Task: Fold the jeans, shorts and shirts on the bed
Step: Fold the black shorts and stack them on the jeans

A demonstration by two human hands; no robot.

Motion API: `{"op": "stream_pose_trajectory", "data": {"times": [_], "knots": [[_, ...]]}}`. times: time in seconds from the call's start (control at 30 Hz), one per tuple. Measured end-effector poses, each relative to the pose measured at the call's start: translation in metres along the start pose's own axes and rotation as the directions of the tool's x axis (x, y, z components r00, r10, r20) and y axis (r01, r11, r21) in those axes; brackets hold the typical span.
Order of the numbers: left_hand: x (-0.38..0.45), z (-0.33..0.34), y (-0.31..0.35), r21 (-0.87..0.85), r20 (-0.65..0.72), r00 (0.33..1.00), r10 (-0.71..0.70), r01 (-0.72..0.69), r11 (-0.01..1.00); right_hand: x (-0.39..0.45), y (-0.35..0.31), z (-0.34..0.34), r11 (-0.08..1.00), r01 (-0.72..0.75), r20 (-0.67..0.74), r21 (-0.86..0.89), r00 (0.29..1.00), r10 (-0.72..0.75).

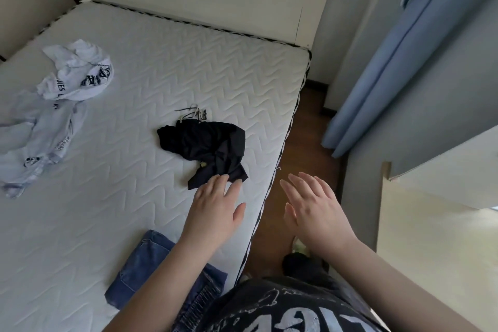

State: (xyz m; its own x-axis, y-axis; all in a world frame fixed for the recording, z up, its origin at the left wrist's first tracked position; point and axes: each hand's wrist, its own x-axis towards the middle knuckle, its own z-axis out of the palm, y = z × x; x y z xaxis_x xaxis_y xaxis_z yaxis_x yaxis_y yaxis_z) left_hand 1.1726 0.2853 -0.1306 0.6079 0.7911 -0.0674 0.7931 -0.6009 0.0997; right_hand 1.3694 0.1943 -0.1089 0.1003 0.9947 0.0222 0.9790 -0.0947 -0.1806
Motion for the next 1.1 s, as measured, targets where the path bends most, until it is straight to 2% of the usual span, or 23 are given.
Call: {"op": "stream_pose_trajectory", "data": {"times": [0.17,0.5,0.73,0.9,1.0,1.1], "knots": [[0.044,-0.004,0.017,0.029,-0.028,0.997,-0.078,0.079,0.996,0.050,0.046,0.000,0.995,0.098,0.149,-0.009,0.984,-0.096],[0.091,-0.003,0.044,0.012,-0.038,0.949,-0.312,0.313,0.950,0.141,0.105,-0.006,0.946,0.322,0.165,-0.030,0.935,-0.314],[0.077,0.005,0.007,-0.002,-0.073,0.865,-0.497,0.498,0.867,0.205,0.070,0.015,0.869,0.494,0.225,0.005,0.847,-0.483],[0.072,0.023,-0.027,-0.054,-0.042,0.781,-0.623,0.621,0.782,0.244,0.036,0.027,0.800,0.599,0.185,0.016,0.785,-0.591],[0.084,0.026,-0.045,-0.083,-0.062,0.766,-0.640,0.635,0.768,0.268,0.027,0.033,0.757,0.653,0.183,-0.002,0.745,-0.642],[0.102,0.025,-0.059,-0.108,-0.104,0.770,-0.629,0.620,0.777,0.292,0.025,0.037,0.747,0.664,0.204,-0.030,0.735,-0.646]]}}
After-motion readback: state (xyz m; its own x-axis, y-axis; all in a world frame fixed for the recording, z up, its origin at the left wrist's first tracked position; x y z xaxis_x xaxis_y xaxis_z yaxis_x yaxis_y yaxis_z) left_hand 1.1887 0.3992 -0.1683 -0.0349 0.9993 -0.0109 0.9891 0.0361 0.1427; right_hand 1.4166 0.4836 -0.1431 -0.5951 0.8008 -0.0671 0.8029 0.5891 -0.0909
